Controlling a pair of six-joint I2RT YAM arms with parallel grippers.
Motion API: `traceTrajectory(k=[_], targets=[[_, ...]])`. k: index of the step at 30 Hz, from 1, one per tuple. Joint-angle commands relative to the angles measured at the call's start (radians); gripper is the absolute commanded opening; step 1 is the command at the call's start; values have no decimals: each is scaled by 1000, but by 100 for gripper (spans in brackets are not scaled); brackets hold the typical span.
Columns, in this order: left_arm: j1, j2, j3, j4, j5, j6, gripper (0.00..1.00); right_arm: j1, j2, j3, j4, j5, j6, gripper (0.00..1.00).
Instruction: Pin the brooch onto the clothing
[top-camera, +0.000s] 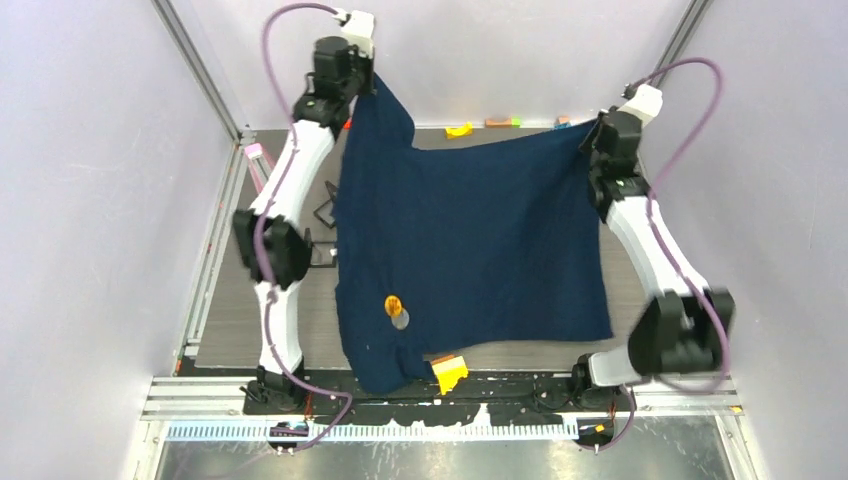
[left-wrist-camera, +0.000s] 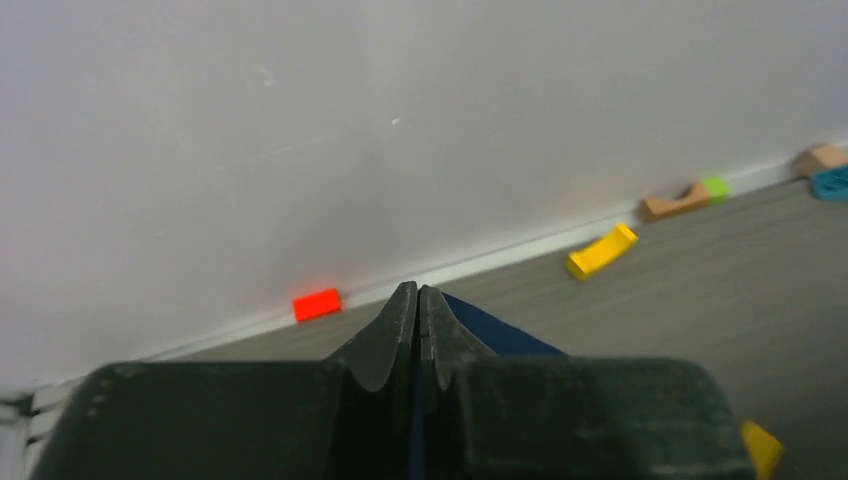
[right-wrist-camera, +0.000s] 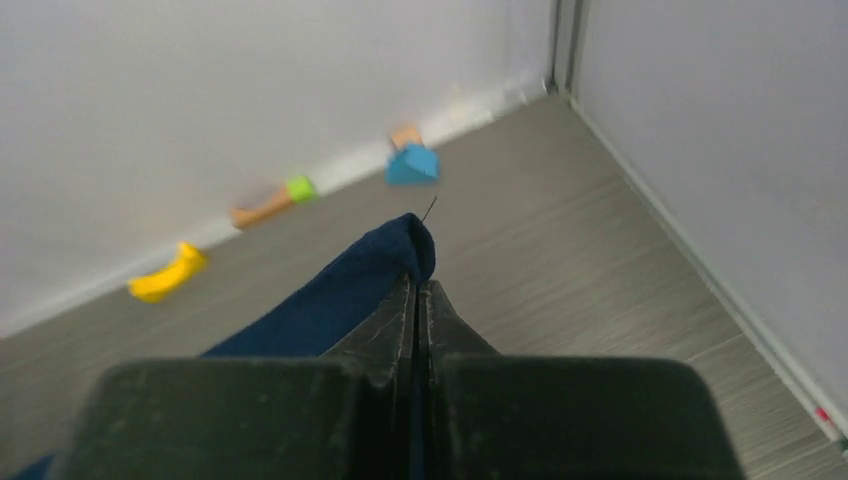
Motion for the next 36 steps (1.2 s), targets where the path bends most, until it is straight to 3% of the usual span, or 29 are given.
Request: traceTrajectory(k=[1,2,4,5,6,10,16,22,30,36], targets=[[6,328,438,23,-56,62,18,-102,261,71,191,15,84,13],[6,407,535,-11,-38,51,37,-109,346,131,142,-15,99,37],[-1,473,570,-23,-14,29,81,-124,442,209,74,-38,102,67],[-6,455,521,-5,-10,30,92,-130,464,229,54,-50,100,71],[-11,422,446,42,-7,32,95,-132,494,256,21,-65,99,75],[-32,239,94,169,84,11,97,-138,484,251,-37,-143,102,76],[-48,19,-219,142,199,-126,97,-138,346,154,-146,-285,144,80],[-47,-232,-517,108,186,-300,97,-138,160,46,-287,-342,146,81],[-30,-660,-883,-67,80,-402,100,-138,-157,-56,-474,-319,138,81],[-21,-980,-966,-346,26,-376,100,-138,-431,-169,-486,-332,107,83]])
